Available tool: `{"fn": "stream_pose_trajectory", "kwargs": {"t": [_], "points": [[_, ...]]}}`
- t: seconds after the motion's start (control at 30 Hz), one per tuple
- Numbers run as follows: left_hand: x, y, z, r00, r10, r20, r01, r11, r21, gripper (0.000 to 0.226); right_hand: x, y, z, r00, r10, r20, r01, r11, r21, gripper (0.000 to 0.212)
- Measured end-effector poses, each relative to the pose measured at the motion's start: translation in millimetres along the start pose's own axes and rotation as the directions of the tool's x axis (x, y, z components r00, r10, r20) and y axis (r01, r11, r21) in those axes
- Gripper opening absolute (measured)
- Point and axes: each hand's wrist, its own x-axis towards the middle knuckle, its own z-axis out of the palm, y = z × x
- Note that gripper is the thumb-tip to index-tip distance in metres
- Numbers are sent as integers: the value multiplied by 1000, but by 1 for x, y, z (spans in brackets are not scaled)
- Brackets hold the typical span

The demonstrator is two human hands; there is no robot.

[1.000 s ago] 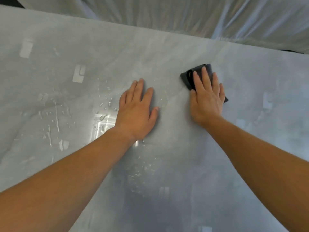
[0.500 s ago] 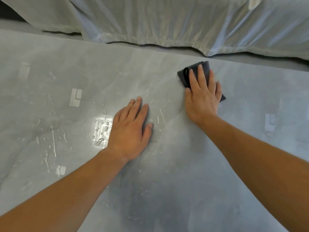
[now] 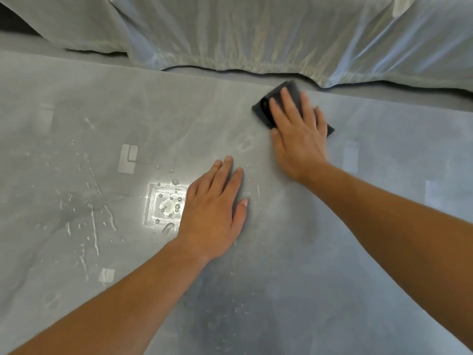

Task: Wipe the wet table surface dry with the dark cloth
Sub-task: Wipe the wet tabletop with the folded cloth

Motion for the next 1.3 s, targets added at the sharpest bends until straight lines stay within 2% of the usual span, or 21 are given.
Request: {"fn": "stream_pose_trajectory", "kwargs": {"t": [0.07,0.1,0.13,0.27,0.3,0.4,0.47,0.53,0.6,0.67,0.73,0.77,0.83,0.9,0.97,1.0,1.07,1.13,1.17,1.23,1.3], "points": [[0,-3,-1,1000,21,7,-21,1000,-2,61,-17,5,1,983,-175,61,177,984,-32,57],[0,-4,-1,1000,28,13,-28,1000,-8,61,-16,10,0,974,-210,87,214,976,-37,57],[0,-5,-2,999,33,17,-33,999,-14,61,-8,13,-2,977,-193,86,197,980,-37,57],[1,-10,-4,998,67,22,-66,997,-47,63,26,-11,1,996,82,-20,-81,996,36,56],[1,-12,-6,997,76,32,-74,995,-62,64,24,-19,2,996,86,-29,-85,996,41,56],[-2,-17,-11,996,84,41,-81,994,-67,67,-12,-23,8,995,-105,6,105,995,5,56],[-10,-20,-9,997,64,43,-64,998,-2,69,-45,-11,8,967,-243,74,244,970,-11,56],[-21,-23,-6,997,50,56,-54,997,56,71,-61,5,7,949,-286,135,293,956,-33,56],[-30,-26,-3,996,51,75,-57,996,75,73,-51,15,4,975,-197,98,202,978,-43,56],[-34,-30,0,994,54,98,-62,994,84,75,-34,9,3,999,6,38,-6,1000,-3,57],[-35,-31,3,994,51,95,-60,995,86,76,-33,-9,6,994,113,6,-113,993,36,58],[-35,-31,3,995,49,90,-55,996,75,77,-43,-17,10,996,94,-8,-93,995,31,59],[-35,-30,3,995,44,86,-47,998,35,78,-82,-29,19,998,-60,8,60,998,-7,59],[-36,-30,1,996,40,84,-39,999,-15,79,-124,-28,23,971,-230,65,233,972,-32,57],[-40,-30,-2,997,26,68,-22,998,-50,78,-130,-15,22,942,-311,125,317,948,-33,56],[-43,-30,-3,998,27,58,-24,998,-50,78,-121,-10,20,951,-286,118,292,956,-35,57],[-53,-28,-1,998,47,52,-45,998,-35,76,-97,-11,17,993,-102,61,103,995,-8,58],[-66,-27,2,998,46,51,-45,999,-23,73,-84,-24,18,995,93,20,-94,994,47,59],[-71,-26,4,998,39,50,-38,999,-20,73,-88,-34,20,992,127,3,-127,991,51,60],[-84,-25,8,999,25,48,-25,1000,-14,71,-114,-51,27,998,60,0,-60,998,31,61],[-98,-23,11,999,18,49,-18,1000,-3,69,-155,-60,33,993,-107,42,107,994,-1,60]]}}
